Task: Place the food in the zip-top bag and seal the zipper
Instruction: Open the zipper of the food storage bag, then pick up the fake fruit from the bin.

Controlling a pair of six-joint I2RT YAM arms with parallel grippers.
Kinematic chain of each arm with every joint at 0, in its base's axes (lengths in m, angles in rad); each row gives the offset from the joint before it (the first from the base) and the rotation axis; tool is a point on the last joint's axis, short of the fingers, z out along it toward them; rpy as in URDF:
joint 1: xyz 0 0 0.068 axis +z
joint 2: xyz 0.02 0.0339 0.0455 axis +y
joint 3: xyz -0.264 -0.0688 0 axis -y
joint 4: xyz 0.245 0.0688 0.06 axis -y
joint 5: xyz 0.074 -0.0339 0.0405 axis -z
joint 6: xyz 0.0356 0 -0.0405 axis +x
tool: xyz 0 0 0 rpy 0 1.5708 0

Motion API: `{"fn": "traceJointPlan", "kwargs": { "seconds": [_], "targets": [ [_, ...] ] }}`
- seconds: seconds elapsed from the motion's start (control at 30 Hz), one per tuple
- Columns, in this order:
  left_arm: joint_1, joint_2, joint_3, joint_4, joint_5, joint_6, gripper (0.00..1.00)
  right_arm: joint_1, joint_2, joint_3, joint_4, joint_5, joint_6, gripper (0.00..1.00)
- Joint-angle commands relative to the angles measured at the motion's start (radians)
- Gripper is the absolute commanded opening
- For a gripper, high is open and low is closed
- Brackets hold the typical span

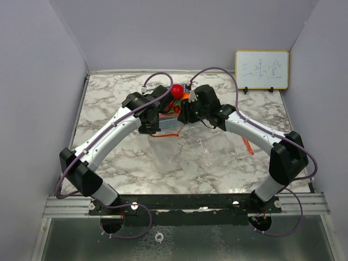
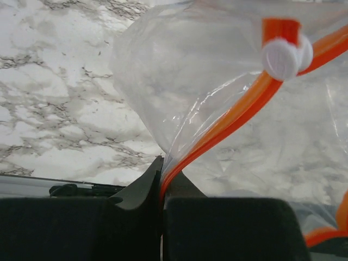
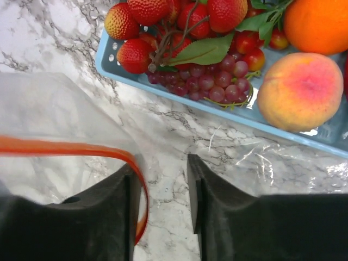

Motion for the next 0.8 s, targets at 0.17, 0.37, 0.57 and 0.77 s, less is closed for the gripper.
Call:
{"fn": "traceJointPlan", "kwargs": {
  "seconds": [0.17,0.37,0.57,0.77],
  "targets": [
    [0.017,0.034,-0.056,0.094,-0.142,0.034,0.0,-0.017,-0.097,0.012,0.062,-0.236,-0.098,0.51],
    [0.025,0.012,-0.152,0.181,-0.169,0.012,0.0,-0.017,-0.149,0.076,0.05,-0.167,-0.085,0.66],
    [0.054,-0.01,-0.212,0.174,-0.219,-0.01,0.0,-0.027,-0.067,0.193,0.013,-0.062,-0.068,0.8],
    [0.111,-0.019,-0.233,0.153,-0.235,0.0,0.0,-0.031,0.122,0.348,-0.037,0.004,-0.116,0.77]
  ]
}}
